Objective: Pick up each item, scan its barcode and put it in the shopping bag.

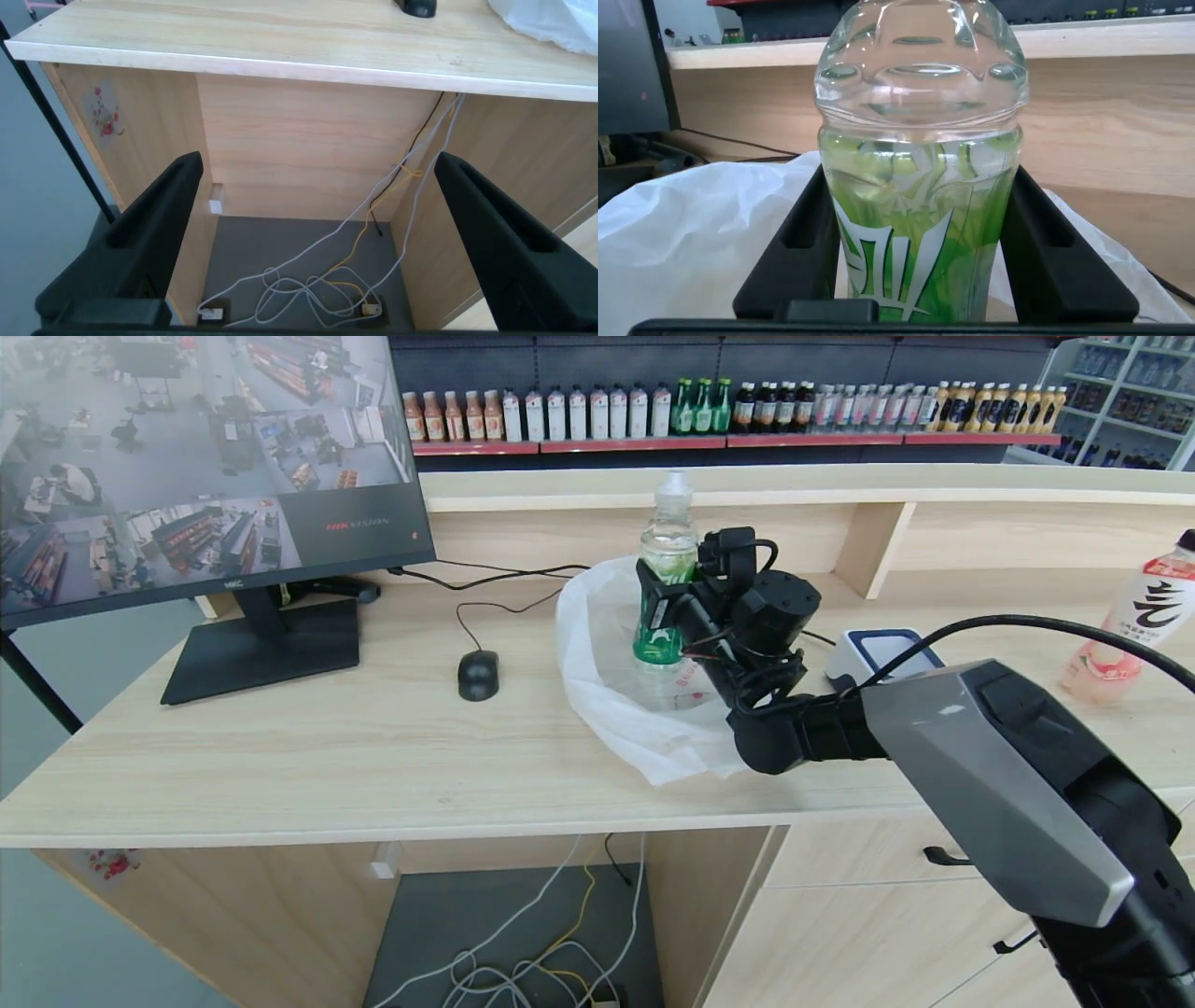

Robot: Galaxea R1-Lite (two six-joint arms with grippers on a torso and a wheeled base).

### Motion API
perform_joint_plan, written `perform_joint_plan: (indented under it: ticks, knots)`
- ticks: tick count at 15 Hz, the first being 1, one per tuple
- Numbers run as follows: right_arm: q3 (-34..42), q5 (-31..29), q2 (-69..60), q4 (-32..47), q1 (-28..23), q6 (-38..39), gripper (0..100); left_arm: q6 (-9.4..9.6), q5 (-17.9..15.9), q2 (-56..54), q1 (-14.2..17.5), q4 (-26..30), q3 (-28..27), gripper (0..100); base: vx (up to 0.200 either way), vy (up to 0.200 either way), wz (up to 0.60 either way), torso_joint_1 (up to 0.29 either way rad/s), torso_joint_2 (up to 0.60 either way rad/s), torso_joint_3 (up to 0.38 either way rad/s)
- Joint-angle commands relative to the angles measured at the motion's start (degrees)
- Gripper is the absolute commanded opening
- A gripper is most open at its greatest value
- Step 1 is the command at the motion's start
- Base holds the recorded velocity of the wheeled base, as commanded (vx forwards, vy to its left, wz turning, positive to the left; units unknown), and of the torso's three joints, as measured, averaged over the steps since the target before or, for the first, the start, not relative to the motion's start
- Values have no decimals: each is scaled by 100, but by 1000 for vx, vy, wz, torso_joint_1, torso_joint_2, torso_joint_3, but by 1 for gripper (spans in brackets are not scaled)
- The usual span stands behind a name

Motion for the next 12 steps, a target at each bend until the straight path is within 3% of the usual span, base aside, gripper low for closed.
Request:
perform_joint_plan:
  ticks: [1, 12]
  knots:
    - [37, 1, 0, -2, 12, -4, 0, -2, 4, 0, 1, 0, 0, 100, 0, 0, 0, 0, 0, 0]
    - [213, -25, 0, -19, 47, -13, 0, -2, 4, 0, 1, 0, 0, 100, 0, 0, 0, 0, 0, 0]
